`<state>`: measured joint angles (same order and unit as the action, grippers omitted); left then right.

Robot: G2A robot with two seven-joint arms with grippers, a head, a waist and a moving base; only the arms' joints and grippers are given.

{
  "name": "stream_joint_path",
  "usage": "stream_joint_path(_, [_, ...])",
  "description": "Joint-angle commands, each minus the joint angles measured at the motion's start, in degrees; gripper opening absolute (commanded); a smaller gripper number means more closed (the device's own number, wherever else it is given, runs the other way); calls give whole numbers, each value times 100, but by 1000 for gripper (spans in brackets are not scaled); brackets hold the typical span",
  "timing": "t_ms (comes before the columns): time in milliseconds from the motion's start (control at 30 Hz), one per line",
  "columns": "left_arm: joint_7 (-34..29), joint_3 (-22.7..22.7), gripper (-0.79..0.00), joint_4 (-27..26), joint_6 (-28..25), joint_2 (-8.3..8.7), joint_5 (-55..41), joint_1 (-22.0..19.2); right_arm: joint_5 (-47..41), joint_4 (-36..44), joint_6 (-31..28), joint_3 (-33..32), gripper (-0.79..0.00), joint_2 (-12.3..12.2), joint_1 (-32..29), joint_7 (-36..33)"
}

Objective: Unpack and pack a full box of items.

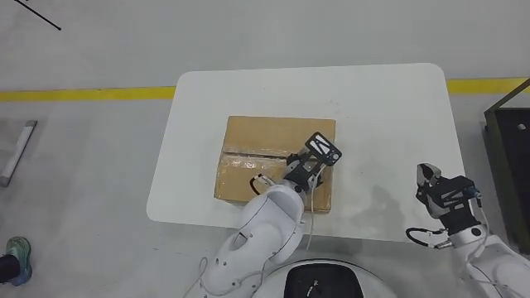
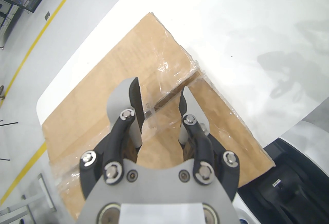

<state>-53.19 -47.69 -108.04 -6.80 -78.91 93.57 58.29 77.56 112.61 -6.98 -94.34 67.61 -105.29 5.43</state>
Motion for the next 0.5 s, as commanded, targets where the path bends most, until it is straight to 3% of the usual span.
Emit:
stream_joint_path(0, [-13,-33,-594,-11,-11,-3,27,37,14,-1,-1,17,-785,4,15,-9])
stream_joint_path(67, [-29,-77,-751,-32,-21,-4,62,77,29,1,-1,34,-785,8,26,-18])
stream_joint_path(100, [-35,-107,-785,-49,-8,-4,83,100,35,5,-1,42,-785,10,30,-22])
stream_joint_path(467, [-98,-763,-785,-652,-175,101,715,522,4,117,-114,99,-785,26,100,-86])
